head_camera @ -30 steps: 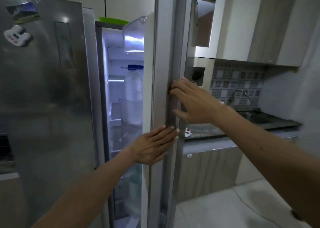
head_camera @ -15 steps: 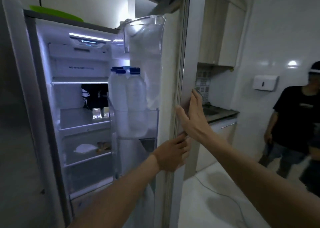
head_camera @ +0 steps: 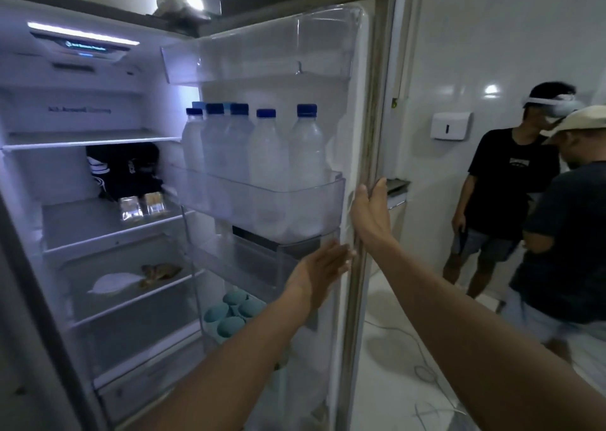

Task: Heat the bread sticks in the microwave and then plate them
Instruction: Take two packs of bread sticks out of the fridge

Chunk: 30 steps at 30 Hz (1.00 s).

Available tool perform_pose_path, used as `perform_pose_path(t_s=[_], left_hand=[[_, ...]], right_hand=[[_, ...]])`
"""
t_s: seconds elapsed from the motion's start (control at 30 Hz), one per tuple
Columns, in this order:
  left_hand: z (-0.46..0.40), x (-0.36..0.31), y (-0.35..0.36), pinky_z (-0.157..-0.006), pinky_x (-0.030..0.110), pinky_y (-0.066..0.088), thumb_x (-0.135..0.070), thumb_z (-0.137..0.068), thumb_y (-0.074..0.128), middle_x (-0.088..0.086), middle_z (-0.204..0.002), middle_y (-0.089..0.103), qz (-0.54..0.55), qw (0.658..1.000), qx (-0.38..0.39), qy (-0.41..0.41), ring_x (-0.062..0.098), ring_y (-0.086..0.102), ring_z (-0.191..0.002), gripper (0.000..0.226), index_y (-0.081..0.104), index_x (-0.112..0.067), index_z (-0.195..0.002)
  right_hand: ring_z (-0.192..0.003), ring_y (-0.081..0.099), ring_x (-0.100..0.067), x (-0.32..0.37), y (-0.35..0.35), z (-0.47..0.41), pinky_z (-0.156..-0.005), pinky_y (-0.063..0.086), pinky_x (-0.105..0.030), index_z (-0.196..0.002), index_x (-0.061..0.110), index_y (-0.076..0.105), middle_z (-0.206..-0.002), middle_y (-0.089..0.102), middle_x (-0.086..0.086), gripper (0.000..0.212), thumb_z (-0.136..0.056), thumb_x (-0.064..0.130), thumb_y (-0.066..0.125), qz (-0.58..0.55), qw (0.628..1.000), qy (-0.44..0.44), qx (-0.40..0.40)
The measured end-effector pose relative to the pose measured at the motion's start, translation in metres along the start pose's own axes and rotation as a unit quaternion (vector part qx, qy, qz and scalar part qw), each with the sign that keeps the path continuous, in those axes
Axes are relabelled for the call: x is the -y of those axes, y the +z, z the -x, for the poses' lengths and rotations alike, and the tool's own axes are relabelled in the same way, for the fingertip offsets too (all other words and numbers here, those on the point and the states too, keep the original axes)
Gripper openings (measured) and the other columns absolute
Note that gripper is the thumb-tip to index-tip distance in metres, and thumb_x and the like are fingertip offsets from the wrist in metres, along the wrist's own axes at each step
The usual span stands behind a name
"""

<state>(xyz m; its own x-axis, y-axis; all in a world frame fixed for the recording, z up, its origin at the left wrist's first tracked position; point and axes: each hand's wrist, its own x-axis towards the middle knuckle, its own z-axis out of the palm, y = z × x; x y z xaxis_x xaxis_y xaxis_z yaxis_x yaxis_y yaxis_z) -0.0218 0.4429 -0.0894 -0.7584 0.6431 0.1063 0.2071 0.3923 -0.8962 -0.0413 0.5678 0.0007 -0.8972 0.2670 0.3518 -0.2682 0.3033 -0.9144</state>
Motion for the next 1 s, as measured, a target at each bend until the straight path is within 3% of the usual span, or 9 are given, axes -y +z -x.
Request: perform_pose_path(t_s=[0.17, 0.43, 0.57, 0.7, 0.83, 1.0], left_hand=[[-0.019, 0.007, -0.011, -0.115, 0.048, -0.018, -0.048, -0.104, 0.017, 0.007, -0.161, -0.021, 0.004, 0.999, 0.043, 0.012, 0.028, -0.019, -0.148, 0.066, -0.008, -0.015, -0.155], [-0.038, 0.003, -0.013, -0.115, 0.047, -0.018, -0.046, -0.104, 0.011, 0.009, -0.161, -0.02, 0.009, 0.998, 0.06, 0.006, 0.028, -0.018, -0.148, 0.065, -0.011, -0.012, -0.154], [-0.035, 0.004, -0.015, -0.116, 0.048, -0.018, -0.047, -0.103, 0.019, 0.011, -0.161, -0.017, 0.02, 0.999, 0.043, 0.019, 0.03, -0.018, -0.148, 0.067, -0.006, -0.014, -0.155], [-0.005, 0.009, 0.001, -0.116, 0.05, -0.019, -0.044, -0.096, 0.043, 0.014, -0.163, -0.004, 0.114, 0.992, -0.057, 0.018, 0.033, -0.008, -0.15, 0.076, 0.007, -0.014, -0.156], [0.062, 0.017, 0.032, -0.121, 0.052, 0.001, -0.039, -0.095, 0.045, 0.016, -0.162, 0.01, 0.121, 0.986, -0.111, 0.036, 0.033, 0.003, -0.151, 0.07, 0.02, -0.013, -0.155], [0.141, 0.042, 0.091, -0.121, 0.051, 0.012, -0.03, -0.096, 0.042, 0.012, -0.162, 0.013, 0.161, 0.981, -0.102, 0.025, 0.028, 0.007, -0.151, 0.063, 0.025, -0.013, -0.154]], right_hand=[[-0.153, 0.011, -0.025, 0.001, -0.017, -0.025, -0.123, 0.01, -0.042, -0.16, 0.023, -0.001, -0.168, 0.003, 0.001, 0.066, -0.106, 0.048, 0.026, 0.0, 0.998, 0.064, 0.017], [-0.153, 0.008, -0.024, -0.008, -0.046, -0.038, -0.122, 0.01, -0.041, -0.16, 0.023, -0.002, -0.167, 0.002, 0.001, 0.069, -0.104, 0.054, 0.025, 0.041, 0.993, 0.057, 0.095], [-0.154, 0.006, -0.024, -0.003, -0.052, -0.036, -0.123, 0.008, -0.042, -0.16, 0.02, 0.001, -0.167, 0.001, 0.0, 0.073, -0.103, 0.057, 0.025, 0.058, 0.992, 0.042, 0.102], [-0.154, 0.003, -0.02, 0.022, -0.036, -0.011, -0.125, 0.006, -0.045, -0.16, 0.018, 0.003, -0.168, 0.001, -0.001, 0.068, -0.106, 0.049, 0.028, 0.056, 0.993, -0.099, 0.009], [-0.152, 0.015, -0.014, 0.067, 0.004, 0.017, -0.124, 0.013, -0.043, -0.157, 0.014, 0.024, -0.165, 0.019, -0.001, 0.056, -0.106, 0.032, 0.037, 0.02, 0.95, -0.306, -0.059], [-0.148, 0.028, -0.019, 0.11, 0.093, 0.052, -0.122, 0.022, -0.044, -0.145, 0.011, 0.046, -0.159, 0.034, -0.007, 0.045, -0.102, 0.022, 0.045, 0.012, 0.879, -0.476, 0.013]])
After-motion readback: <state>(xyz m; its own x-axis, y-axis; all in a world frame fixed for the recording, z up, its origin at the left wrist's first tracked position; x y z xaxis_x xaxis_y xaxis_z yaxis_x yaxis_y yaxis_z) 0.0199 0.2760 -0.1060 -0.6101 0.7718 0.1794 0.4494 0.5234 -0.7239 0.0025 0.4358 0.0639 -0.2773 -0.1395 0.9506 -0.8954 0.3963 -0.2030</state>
